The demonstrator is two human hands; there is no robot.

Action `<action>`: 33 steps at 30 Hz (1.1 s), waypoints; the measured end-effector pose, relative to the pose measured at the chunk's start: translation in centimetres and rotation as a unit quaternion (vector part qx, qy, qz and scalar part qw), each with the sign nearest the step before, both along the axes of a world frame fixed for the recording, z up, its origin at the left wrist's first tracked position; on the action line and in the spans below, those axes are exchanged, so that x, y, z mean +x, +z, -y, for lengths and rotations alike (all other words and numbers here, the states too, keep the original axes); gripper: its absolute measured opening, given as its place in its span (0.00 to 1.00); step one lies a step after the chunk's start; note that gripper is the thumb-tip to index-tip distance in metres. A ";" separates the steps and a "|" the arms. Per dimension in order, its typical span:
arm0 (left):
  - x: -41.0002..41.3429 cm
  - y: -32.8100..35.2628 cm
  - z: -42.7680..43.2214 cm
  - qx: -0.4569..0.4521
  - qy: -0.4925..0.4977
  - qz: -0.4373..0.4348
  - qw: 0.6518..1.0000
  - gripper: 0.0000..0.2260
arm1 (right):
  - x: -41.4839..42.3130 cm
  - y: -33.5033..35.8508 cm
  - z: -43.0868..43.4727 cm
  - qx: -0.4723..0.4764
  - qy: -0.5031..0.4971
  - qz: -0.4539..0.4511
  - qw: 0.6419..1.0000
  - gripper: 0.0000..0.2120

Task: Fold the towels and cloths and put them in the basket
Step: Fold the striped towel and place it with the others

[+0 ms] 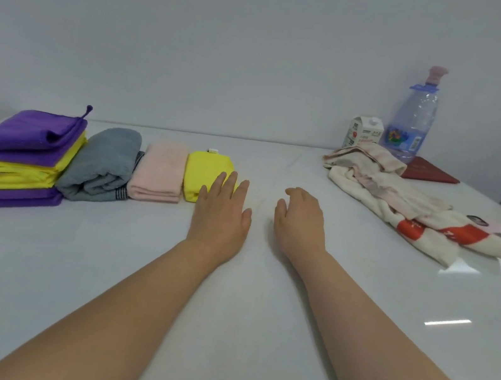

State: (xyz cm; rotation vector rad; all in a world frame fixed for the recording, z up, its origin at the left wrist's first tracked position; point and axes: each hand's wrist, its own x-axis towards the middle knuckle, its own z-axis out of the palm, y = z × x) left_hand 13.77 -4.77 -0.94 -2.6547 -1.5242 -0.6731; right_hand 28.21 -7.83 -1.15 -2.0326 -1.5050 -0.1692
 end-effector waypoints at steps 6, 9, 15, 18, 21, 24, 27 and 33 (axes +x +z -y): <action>5.0 0.2 2.9 -0.037 -0.038 -0.010 0.999 0.26 | 5.0 0.2 3.9 -0.083 -0.101 0.055 0.990 0.20; 6.6 -0.5 3.3 -0.099 -0.060 -0.057 0.992 0.27 | 7.2 0.5 4.4 -0.147 -0.164 0.026 0.975 0.21; 6.6 -1.2 2.6 -0.137 -0.073 -0.137 0.978 0.26 | 9.9 0.6 3.9 -0.198 -0.277 -0.016 0.940 0.23; 6.5 -1.2 2.7 -0.132 -0.077 -0.128 0.980 0.26 | 11.0 1.0 4.2 -0.210 -0.317 -0.042 0.924 0.24; 6.4 -1.2 2.6 -0.124 -0.076 -0.105 0.984 0.26 | 11.0 1.4 4.1 -0.233 -0.295 -0.057 0.925 0.23; 6.1 -1.4 2.2 -0.115 -0.072 0.019 0.991 0.24 | 9.5 1.9 3.6 -0.226 -0.230 -0.037 0.946 0.20; 5.2 -0.9 1.7 -0.126 -0.025 0.254 0.959 0.20 | 7.5 2.5 3.5 -0.153 -0.094 -0.079 0.981 0.10; 3.9 -0.3 1.4 -0.161 0.015 0.369 0.915 0.19 | 5.1 2.8 3.9 0.042 -0.032 -0.085 0.995 0.12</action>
